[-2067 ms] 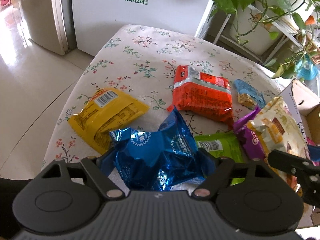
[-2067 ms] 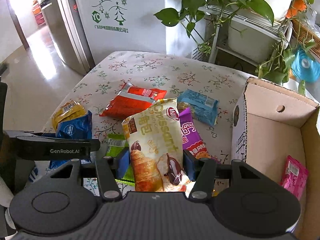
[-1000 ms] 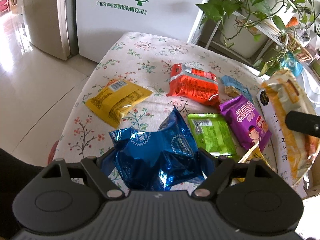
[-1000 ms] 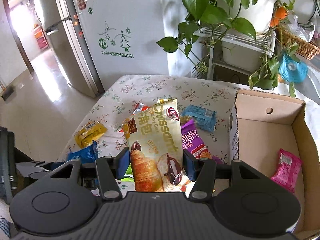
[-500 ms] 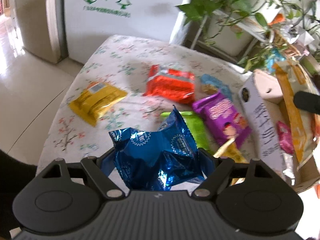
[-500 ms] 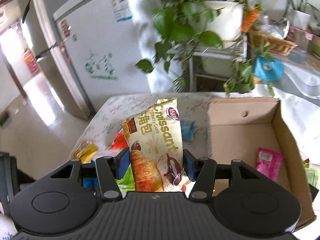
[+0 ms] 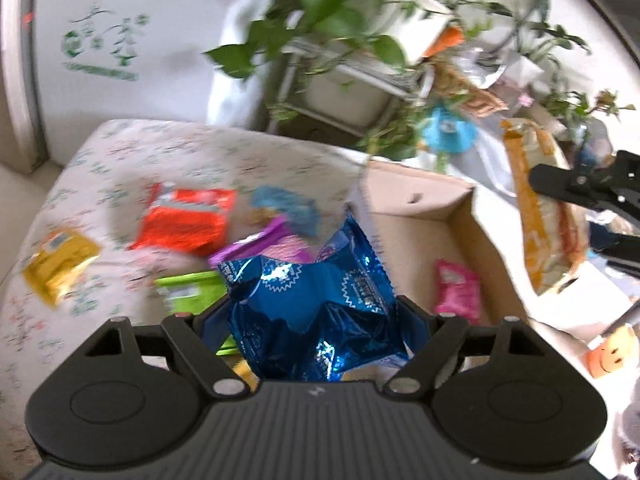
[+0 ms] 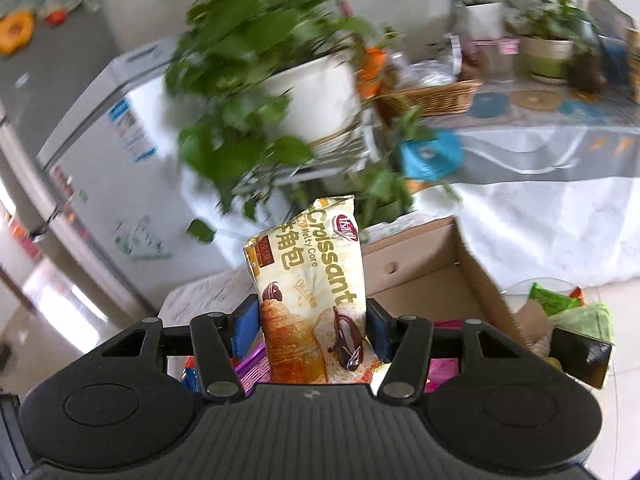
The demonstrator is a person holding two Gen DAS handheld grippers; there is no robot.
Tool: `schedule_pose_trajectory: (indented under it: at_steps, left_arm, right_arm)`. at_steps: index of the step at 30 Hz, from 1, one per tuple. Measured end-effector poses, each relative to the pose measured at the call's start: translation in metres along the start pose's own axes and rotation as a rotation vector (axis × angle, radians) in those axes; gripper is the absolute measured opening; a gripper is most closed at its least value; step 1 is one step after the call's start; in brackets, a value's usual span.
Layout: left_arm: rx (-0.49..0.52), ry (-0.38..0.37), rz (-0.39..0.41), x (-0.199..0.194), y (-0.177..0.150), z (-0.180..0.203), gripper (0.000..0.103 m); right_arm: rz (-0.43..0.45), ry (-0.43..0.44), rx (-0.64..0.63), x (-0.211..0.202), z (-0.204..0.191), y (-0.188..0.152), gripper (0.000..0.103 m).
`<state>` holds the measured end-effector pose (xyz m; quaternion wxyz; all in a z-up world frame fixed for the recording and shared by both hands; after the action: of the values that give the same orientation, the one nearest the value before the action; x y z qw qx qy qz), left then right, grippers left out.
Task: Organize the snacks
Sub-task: 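Carry both packets into the cardboard box and open both tools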
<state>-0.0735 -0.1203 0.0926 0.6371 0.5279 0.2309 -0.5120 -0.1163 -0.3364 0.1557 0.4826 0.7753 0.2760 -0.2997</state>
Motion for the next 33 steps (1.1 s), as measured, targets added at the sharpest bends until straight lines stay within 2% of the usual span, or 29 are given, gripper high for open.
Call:
schedule_pose_trajectory:
  at_steps: [7, 18, 22, 28, 33]
  left_arm:
    - [0.068, -0.063, -0.012, 0.014, 0.008, 0.048, 0.082]
    - [0.134, -0.097, -0.046, 0.049, 0.02, 0.098, 0.082]
    - [0.146, -0.091, -0.06, 0.059, 0.023, 0.107, 0.083]
    - [0.165, -0.082, -0.072, 0.069, 0.028, 0.112, 0.085]
    - [0.18, -0.093, -0.07, 0.069, 0.031, 0.116, 0.089]
  right_arm:
    - [0.03, -0.018, 0.098, -0.01, 0.028, 0.003, 0.062]
    - [0.019, -0.072, 0.215, -0.007, 0.051, 0.004, 0.062]
    - [0.024, -0.11, 0.241, -0.005, 0.056, 0.005, 0.062]
    - [0.014, -0.116, 0.316, 0.0, 0.068, 0.006, 0.063]
    - [0.026, -0.102, 0.388, 0.002, 0.074, 0.007, 0.071]
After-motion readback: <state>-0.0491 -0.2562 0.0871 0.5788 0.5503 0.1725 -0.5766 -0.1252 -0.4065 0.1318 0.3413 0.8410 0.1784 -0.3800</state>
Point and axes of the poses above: each gripper's, at about its wrist camera, not at the fingertips, and x roughly the way its jaws point, z to its right, y to its top, the point moved 1 cm from there along x, roughly the way its jaws point, and after that the axes turned 12 degrees about -z, right-handed, at the moved point
